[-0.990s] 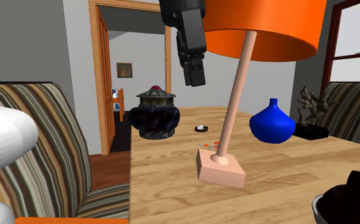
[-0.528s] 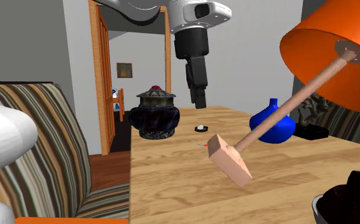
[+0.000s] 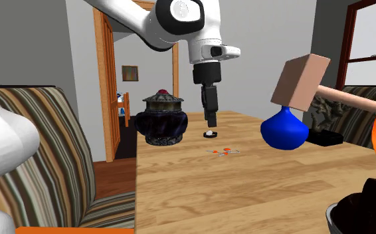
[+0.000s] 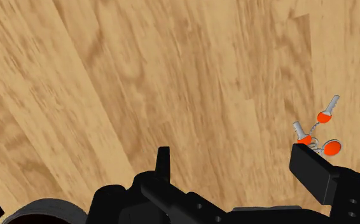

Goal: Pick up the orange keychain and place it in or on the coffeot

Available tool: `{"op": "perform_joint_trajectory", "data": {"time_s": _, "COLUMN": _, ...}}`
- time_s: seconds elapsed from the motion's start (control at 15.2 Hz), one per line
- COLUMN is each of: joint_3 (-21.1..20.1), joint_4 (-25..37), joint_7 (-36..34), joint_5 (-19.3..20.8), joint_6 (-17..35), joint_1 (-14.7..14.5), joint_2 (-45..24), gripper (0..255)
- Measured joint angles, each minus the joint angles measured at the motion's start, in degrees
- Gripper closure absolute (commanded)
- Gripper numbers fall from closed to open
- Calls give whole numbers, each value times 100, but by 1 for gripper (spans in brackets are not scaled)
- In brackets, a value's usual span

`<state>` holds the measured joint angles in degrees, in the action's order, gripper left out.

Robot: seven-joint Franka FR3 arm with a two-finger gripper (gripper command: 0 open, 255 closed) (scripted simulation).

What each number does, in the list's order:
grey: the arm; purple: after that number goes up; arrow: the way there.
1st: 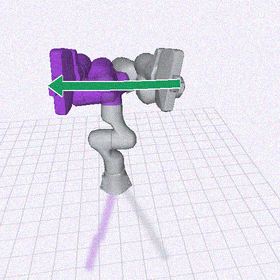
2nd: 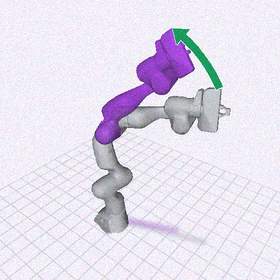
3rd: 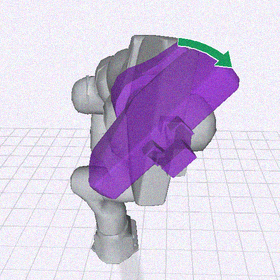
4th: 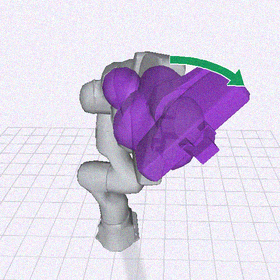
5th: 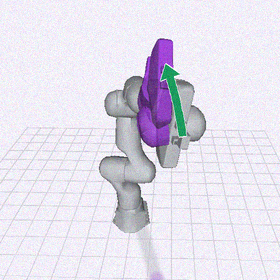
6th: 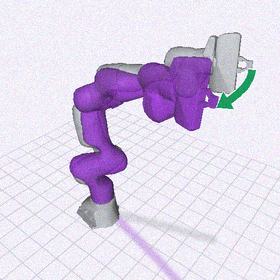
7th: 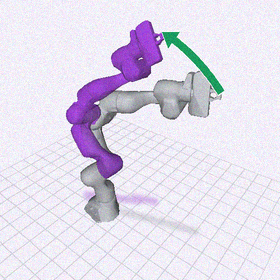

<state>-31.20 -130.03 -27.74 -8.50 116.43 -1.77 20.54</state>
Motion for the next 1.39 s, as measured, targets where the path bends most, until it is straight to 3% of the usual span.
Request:
{"op": "perform_joint_trajectory", "data": {"time_s": 0.4, "joint_3": -730, "joint_4": 508, "joint_7": -1133, "joint_5": 531, "joint_6": 440, "joint_1": 51, "joint_2": -1213, "gripper": 0}}
{"op": "perform_joint_trajectory", "data": {"time_s": 0.73, "joint_3": -1090, "joint_4": 1330, "joint_7": -2292, "joint_5": 1476, "joint_6": 551, "joint_1": -126, "joint_2": -2606, "gripper": 0}}
{"op": "perform_joint_trajectory", "data": {"time_s": 1.06, "joint_3": -993, "joint_4": 2265, "joint_7": -3237, "joint_5": 2345, "joint_6": 464, "joint_1": -711, "joint_2": -3921, "gripper": 0}}
{"op": "perform_joint_trajectory", "data": {"time_s": 1.39, "joint_3": -866, "joint_4": 2344, "joint_7": -3470, "joint_5": 2618, "joint_6": 663, "joint_1": -901, "joint_2": -4308, "gripper": 0}}
